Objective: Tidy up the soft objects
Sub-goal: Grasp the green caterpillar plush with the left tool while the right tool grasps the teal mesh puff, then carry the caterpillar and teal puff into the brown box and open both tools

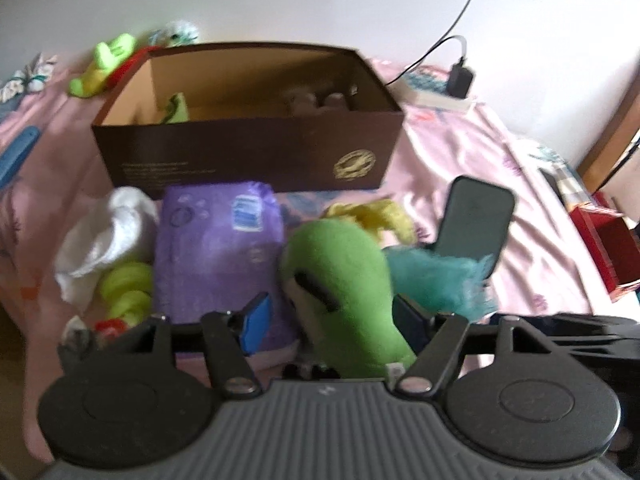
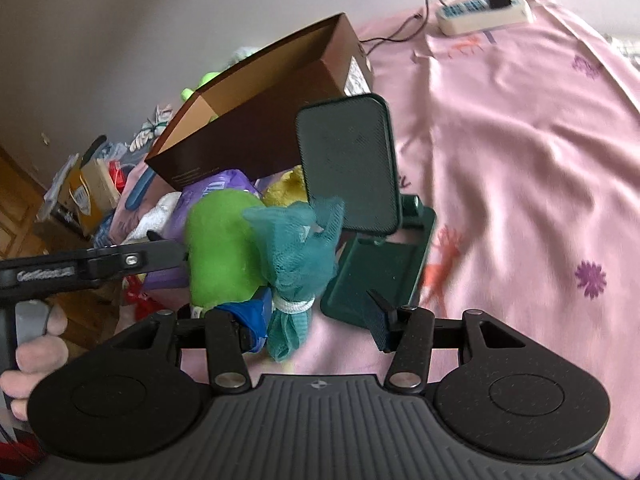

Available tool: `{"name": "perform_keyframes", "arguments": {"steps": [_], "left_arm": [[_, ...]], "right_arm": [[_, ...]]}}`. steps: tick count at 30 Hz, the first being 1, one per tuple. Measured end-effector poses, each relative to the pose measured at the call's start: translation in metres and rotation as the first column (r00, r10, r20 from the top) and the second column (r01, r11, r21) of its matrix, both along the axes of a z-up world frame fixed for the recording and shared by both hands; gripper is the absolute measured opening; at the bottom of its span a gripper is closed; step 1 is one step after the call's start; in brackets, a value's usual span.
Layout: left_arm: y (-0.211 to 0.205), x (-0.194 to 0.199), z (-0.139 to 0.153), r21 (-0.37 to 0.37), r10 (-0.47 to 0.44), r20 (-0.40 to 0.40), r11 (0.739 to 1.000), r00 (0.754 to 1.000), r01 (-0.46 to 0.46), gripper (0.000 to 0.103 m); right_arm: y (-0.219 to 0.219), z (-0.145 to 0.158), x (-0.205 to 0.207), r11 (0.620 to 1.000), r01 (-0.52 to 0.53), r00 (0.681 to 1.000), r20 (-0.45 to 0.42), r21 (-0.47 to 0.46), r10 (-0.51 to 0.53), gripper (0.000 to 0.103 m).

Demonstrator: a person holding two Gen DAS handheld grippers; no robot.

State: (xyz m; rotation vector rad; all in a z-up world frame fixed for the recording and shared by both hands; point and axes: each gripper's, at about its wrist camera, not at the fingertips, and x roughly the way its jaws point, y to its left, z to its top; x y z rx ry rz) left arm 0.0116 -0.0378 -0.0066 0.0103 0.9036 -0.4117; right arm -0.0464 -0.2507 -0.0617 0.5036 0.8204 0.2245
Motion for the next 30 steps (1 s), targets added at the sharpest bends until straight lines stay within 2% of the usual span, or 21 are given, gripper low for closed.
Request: {"name": "perform_keyframes", "arguments": {"steps": [3,8,12,13,14,15,18,20,23,30], "left_arm": [[-0.001,-0.004,0.002,-0.014,-0.025,0.02,1.0,0.999,0.025,0.087],[-0.012,0.005,-0.009,0.011,-0.058,-0.003,0.998,0.998,0.058,0.087],[-0.021,0.018,-0.023,0.04,-0.044,-0.033,0.998,0.998,0.046,0.086],[-0.022,0.021,-0.025,0.037,-0.036,-0.034,0.999,0.999,0.037,0.084],[-0.021,0.022,-0.027,0.036,-0.034,-0.033,0.999,0.999,0.035,0.072],[-0.021,0.024,-0.028,0.034,-0.042,-0.038,0.999,0.998,0.043,0.065],[-0.017,0.025,-0.028,0.016,-0.054,-0.042,0.998,0.998,0.055,0.064],[-0.015,0.025,-0.029,0.007,-0.062,-0.041,0.998,0.997,0.063,0.062],[-0.014,0.023,-0.028,0.007,-0.075,-0.029,0.997,0.997,0.075,0.058],[-0.013,0.014,-0.021,0.004,-0.117,-0.001,0.993,0.993,0.117,0.053]], "right_arm": [[0.001,-0.003,0.003,1.0,0.015,1.0,0.0,0.003,-0.015,0.035],[0.01,-0.01,0.016,0.999,0.019,1.0,0.0,0.041,-0.019,0.035],[0.014,-0.016,0.025,0.997,0.044,0.999,-0.001,0.067,-0.044,0.036],[0.013,-0.018,0.027,0.996,0.04,0.999,-0.003,0.081,-0.04,0.033],[0.014,-0.018,0.027,0.995,0.035,0.999,0.002,0.096,-0.036,0.033],[0.015,-0.018,0.027,0.994,0.033,0.999,0.01,0.103,-0.034,0.032],[0.018,-0.019,0.029,0.995,0.033,0.999,0.014,0.09,-0.035,0.024],[0.017,-0.02,0.03,0.995,0.045,0.999,0.007,0.089,-0.046,0.01],[0.015,-0.018,0.029,0.994,0.05,0.999,0.013,0.094,-0.051,0.001],[0.009,-0.003,0.01,0.993,0.026,0.997,0.071,0.117,-0.034,0.0]]}}
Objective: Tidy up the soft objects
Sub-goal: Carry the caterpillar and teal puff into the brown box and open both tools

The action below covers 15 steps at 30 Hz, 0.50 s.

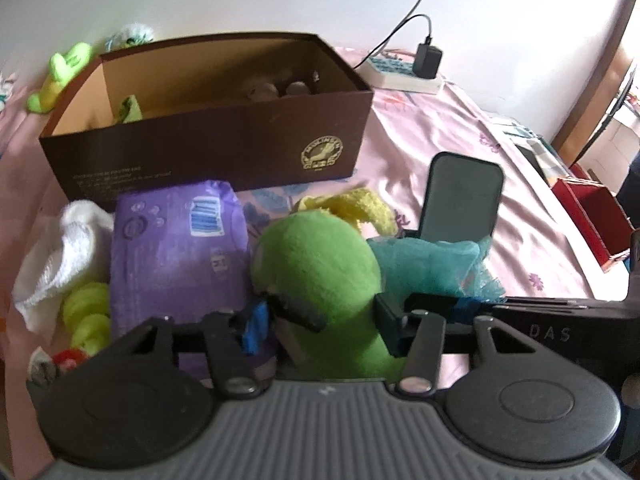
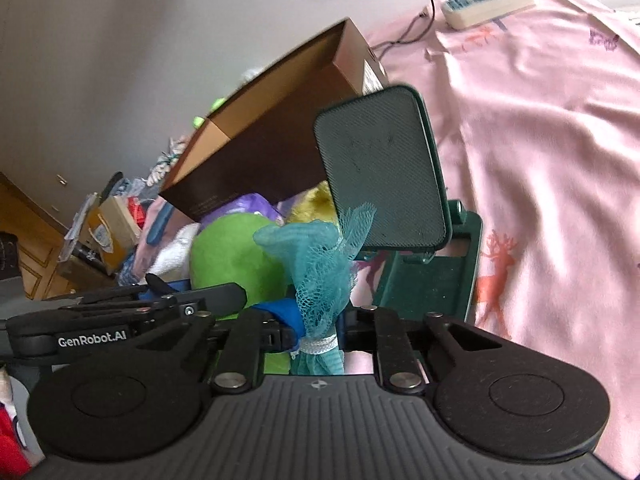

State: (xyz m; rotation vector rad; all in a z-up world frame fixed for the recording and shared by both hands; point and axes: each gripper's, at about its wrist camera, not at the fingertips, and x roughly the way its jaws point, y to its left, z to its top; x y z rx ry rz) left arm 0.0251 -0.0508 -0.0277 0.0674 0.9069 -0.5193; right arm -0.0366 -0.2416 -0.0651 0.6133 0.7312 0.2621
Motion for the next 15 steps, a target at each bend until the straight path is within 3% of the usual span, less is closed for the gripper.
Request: {"name": "perform_keyframes", "arguments": {"steps": [9,15], "left_arm": [[0.016,-0.027,0.032,-0.062,-0.061,0.06,0.996,0.996,0.064,0.053],[0.025,-0.025,0.061,-0.135,-0.081,0.126,0.986,0.989,0.098,0.054]], "right_arm": [[-0.016,0.029,-0.029,1.0,-0.008,0.997,0.078,-0.001,0.008,0.0],[-0.022,0.068,-0.026,1.0,0.008,0.981,0.196,0.011,-0.01,0.0]]}}
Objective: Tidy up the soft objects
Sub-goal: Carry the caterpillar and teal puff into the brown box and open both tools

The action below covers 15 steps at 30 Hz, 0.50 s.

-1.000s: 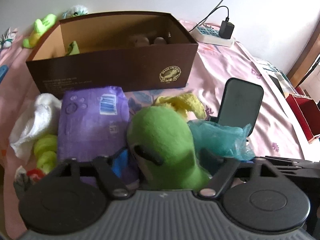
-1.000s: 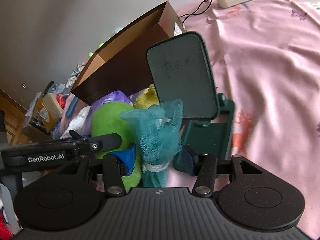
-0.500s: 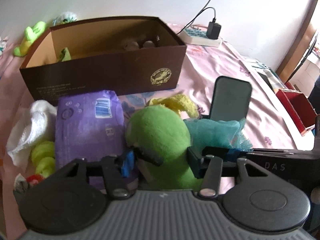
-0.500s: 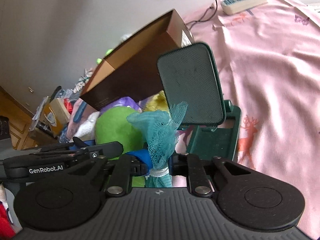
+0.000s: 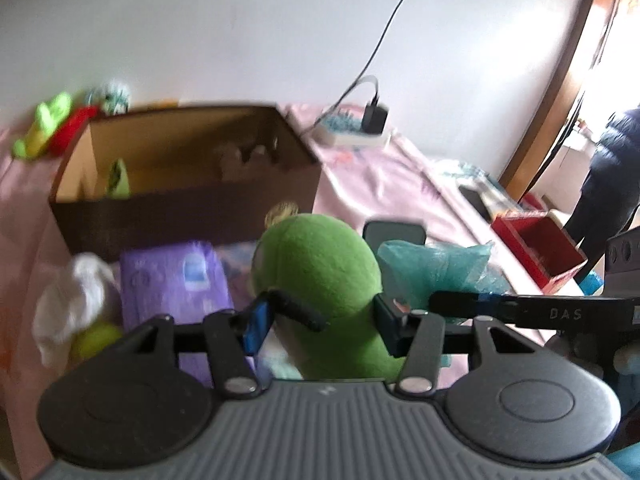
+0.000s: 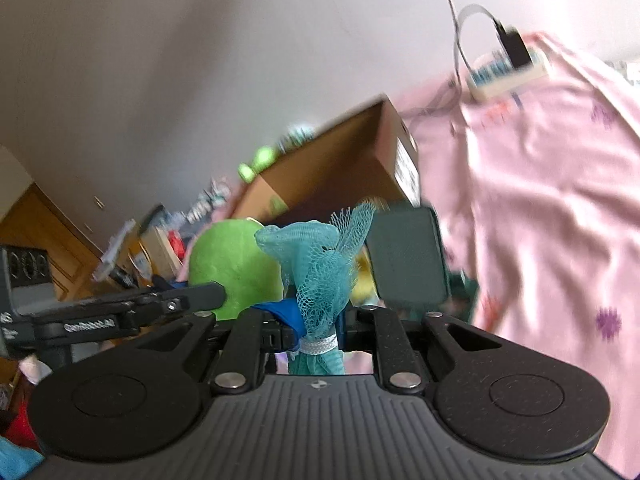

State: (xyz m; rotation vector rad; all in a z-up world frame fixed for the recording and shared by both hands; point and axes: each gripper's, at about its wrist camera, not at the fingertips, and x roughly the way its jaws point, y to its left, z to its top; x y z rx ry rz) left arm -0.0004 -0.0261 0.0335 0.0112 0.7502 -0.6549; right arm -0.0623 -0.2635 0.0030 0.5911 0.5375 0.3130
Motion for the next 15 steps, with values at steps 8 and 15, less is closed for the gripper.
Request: {"name": "perform_keyframes", "arguments": {"steps": [8,15], "left_arm": [[0.014,0.042,0.045,-0.026,0.007,0.168,1.0,0.986,-0.002,0.054],[0.037,0.119,0.063,-0.012,0.067,0.24,0.998,0.969,-0.066,0.054]], "right_arm": [[0.002,0.057,0.061,0.999,0.041,0.991,0.131,-0.027,-0.037,0.0],[0.022,0.084,0.14,0.995,0.059,0.985,0.17,-0.084,-0.044,0.0]]}}
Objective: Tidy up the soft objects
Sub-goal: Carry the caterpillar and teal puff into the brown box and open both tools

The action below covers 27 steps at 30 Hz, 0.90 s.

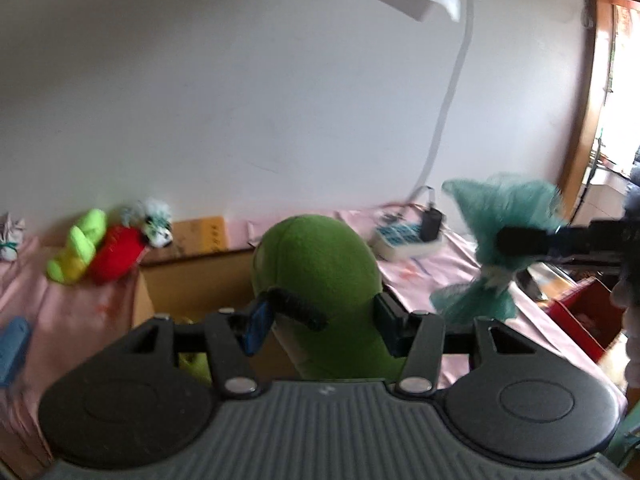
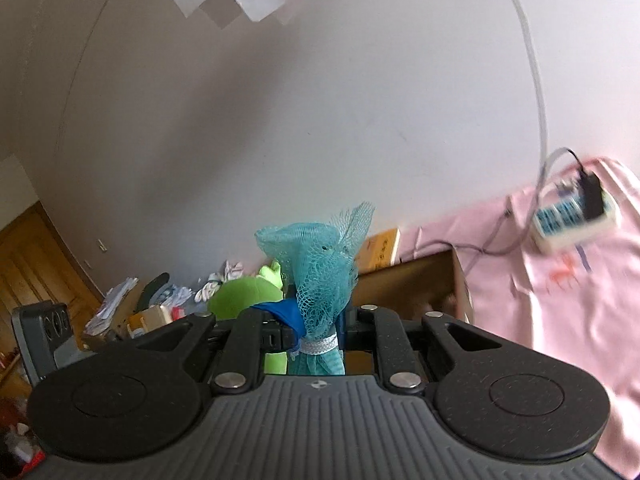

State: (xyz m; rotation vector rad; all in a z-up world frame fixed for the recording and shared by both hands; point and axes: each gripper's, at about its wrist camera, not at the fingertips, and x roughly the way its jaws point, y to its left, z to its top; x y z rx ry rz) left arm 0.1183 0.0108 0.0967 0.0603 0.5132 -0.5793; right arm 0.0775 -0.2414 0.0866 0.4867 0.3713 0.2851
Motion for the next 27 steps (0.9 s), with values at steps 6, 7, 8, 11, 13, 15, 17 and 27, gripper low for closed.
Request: {"name": "perform_keyframes", "arguments": {"steps": [6,7,8,11,13,15,17,27], "left_arm": [[0.011,0.069,-0.015,0.03,0.047,-0.036,0.998,0.998,-0.046,0.054],[0.011,0.078,-0.019,0.038,0.05,-0.047,0.998,0.998,-0.048,0.054],[0.012,0.087,-0.024,0.048,0.053,-0.058,0.998,0.997,-0.05,0.054],[0.009,0.11,-0.045,0.092,0.059,-0.091,0.994,0.994,-0.051,0.055],[0.007,0.121,-0.058,0.131,0.065,-0.11,0.99,0.992,-0.051,0.055],[0.006,0.132,-0.071,0.165,0.074,-0.128,0.985,0.989,-0.053,0.055],[0.007,0.143,-0.083,0.19,0.088,-0.149,0.98,0.985,-0.059,0.055],[0.008,0.177,-0.123,0.299,0.171,-0.195,0.948,0.966,-0.107,0.06]], "right_arm": [[0.028,-0.013,0.074,0.997,0.015,0.995,-0.097,-0.077,-0.023,0.0],[0.032,-0.019,0.085,0.996,0.017,0.992,-0.124,-0.089,-0.028,0.0],[0.036,-0.026,0.095,0.995,0.019,0.988,-0.153,-0.102,-0.034,0.0],[0.046,-0.045,0.115,0.989,0.018,0.973,-0.225,-0.144,-0.05,0.0],[0.051,-0.057,0.127,0.986,0.012,0.962,-0.268,-0.165,-0.057,0.0],[0.055,-0.066,0.138,0.982,0.009,0.953,-0.296,-0.187,-0.065,0.0],[0.059,-0.075,0.149,0.978,0.005,0.942,-0.329,-0.208,-0.075,0.0],[0.052,-0.11,0.179,0.971,0.064,0.88,-0.445,-0.231,-0.163,0.008]]}}
